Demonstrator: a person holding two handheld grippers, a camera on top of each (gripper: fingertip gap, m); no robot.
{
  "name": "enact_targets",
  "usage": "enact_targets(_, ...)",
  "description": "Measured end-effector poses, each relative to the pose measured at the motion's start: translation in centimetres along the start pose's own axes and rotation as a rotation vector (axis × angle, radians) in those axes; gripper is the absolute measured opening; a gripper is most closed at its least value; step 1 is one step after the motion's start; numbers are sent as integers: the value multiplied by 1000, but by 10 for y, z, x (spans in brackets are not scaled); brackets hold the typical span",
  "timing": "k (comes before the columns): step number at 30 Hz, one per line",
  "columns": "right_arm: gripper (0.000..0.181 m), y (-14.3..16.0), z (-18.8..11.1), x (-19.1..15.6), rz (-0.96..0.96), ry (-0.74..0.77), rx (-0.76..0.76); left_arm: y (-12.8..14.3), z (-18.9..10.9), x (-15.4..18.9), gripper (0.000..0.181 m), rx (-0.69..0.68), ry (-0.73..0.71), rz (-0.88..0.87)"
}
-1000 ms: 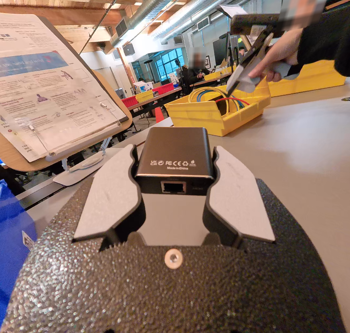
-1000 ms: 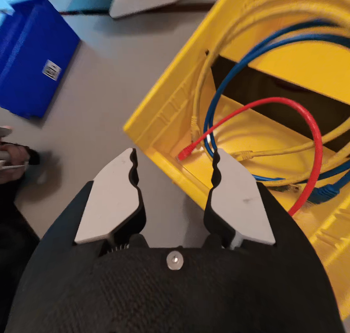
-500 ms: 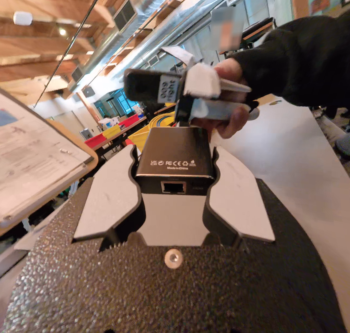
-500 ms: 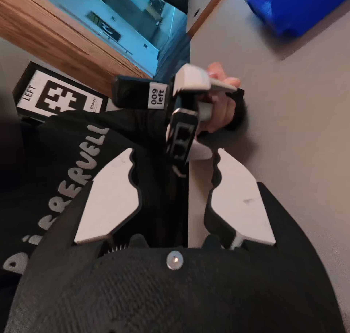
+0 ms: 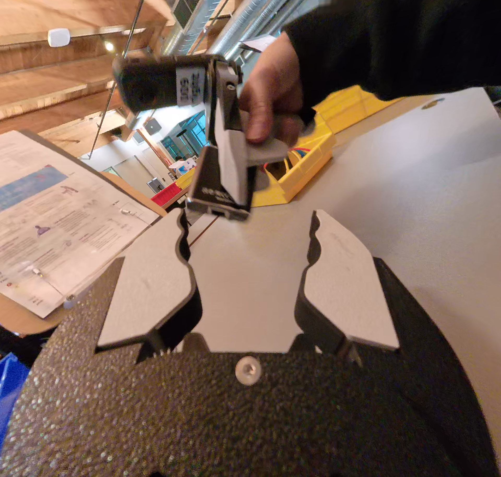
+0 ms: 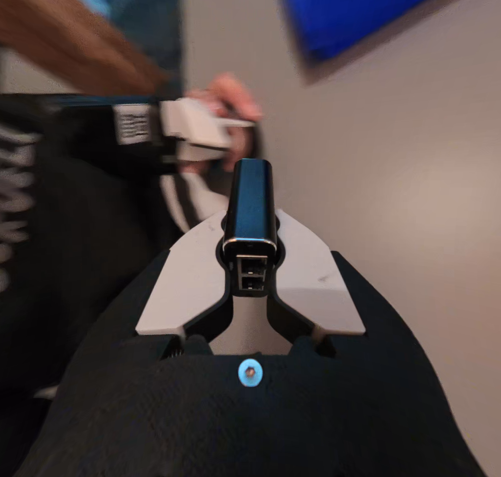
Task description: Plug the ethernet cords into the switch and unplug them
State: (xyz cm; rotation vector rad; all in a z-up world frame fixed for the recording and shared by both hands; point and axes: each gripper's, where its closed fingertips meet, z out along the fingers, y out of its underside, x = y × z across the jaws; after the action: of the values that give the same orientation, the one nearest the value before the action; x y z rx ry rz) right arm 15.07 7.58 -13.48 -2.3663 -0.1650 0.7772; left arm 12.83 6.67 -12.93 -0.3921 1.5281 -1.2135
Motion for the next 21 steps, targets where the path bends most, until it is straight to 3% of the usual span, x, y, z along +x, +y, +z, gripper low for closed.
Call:
enact_targets(2, 27, -4, -69, 70, -5, 420, -80, 1, -3, -8, 82, 5, -17, -44)
enact_targets(4, 27, 4, -167, 143, -16, 889, -248, 3, -4, -14, 79, 6, -24, -99)
enact_targets(6, 26, 16, -247, 188, 43, 1133, -388, 5, -4, -15, 75, 6, -17, -140)
enact_targets(8, 26, 28, -296, 222, 94, 1233, -461, 8, -2, -15, 72, -4, -15, -155)
enact_targets(12, 27, 54, -331, 268, 88, 1289, -597, 17, 2, -4, 70, -61, 29, -135)
enact_targets(17, 28, 92, -332, 295, -95, 1231, -1018, 17, 3, -3, 71, -65, 48, -169)
enact_targets(21, 27, 97, -324, 305, -167, 1132, -1114, 19, 4, -3, 70, -72, 61, -222)
